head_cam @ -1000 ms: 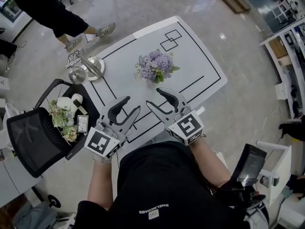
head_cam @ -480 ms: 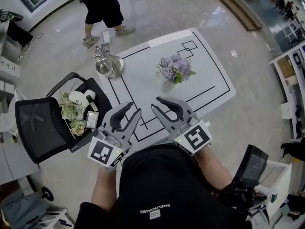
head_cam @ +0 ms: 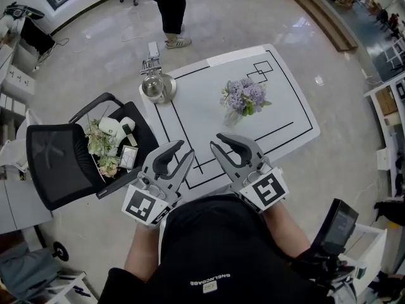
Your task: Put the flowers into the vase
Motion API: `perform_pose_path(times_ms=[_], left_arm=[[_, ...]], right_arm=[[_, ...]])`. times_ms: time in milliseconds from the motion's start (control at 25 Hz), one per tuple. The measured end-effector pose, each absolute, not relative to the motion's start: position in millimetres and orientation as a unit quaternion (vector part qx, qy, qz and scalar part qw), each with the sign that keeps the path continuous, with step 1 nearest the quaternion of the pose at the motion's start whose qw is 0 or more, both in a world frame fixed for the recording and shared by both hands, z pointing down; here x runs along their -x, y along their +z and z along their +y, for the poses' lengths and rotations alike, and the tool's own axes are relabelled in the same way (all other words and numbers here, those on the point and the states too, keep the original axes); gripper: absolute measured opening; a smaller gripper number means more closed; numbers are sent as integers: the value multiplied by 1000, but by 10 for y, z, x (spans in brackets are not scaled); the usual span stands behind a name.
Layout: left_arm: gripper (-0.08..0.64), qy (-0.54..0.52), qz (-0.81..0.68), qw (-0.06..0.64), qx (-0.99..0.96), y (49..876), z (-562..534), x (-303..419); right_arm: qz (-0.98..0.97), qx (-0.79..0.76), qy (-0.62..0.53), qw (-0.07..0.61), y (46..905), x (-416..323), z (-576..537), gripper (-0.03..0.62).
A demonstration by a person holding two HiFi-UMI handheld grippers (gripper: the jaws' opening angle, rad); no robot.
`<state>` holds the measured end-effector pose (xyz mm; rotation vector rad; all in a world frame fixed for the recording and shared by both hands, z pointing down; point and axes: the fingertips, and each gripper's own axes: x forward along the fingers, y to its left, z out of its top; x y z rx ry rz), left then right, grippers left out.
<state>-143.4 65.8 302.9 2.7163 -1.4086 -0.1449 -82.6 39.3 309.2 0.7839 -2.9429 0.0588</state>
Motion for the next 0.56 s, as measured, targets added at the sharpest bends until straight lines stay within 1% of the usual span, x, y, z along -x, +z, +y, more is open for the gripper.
perform_pose_path(times_ms=[120, 240, 400, 560], left_arm=[[96, -48, -460, 37, -886, 3035, 670, 1455], [70, -50, -462, 39, -885, 3045, 669, 1466], [6, -51, -460, 35, -886, 3041, 676, 1428], [5, -50, -455, 33, -889, 3024, 694, 1372]], right_arm=[[-964, -261, 23, 43, 3101, 805, 407, 83], [-962, -267, 26, 55, 3170, 761, 408, 83], [-963, -264, 25, 45, 3158, 756, 415, 83], [-963, -261, 31, 58, 3228, 736, 442, 83]])
